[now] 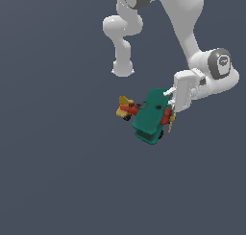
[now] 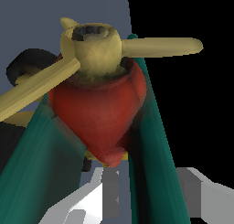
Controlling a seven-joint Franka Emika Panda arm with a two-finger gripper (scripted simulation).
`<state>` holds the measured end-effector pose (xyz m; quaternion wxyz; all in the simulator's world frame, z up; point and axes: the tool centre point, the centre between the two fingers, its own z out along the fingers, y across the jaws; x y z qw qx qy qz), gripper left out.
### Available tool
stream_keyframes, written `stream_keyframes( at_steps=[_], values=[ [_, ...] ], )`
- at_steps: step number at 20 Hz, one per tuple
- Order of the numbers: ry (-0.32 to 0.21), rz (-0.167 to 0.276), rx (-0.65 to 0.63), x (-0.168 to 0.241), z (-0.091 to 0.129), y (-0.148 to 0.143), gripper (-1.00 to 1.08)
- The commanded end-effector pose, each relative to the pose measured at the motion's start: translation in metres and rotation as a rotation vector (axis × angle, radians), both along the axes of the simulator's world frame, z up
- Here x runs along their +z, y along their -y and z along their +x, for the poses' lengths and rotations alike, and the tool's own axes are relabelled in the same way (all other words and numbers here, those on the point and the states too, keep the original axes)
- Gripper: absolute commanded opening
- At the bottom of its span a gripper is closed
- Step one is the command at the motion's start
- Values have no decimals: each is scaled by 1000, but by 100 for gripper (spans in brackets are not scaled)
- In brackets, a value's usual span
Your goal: Pick up the object and move it to a goal position.
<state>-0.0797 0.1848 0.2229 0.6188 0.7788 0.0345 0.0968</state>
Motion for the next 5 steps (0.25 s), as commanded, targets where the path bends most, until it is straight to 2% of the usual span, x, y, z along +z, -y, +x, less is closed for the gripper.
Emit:
stream_keyframes(
  at_steps=[1, 5],
  values=[
    [6, -1, -1, 6, -3, -1, -100],
    [7, -1, -1, 7, -3, -2, -100]
  ],
)
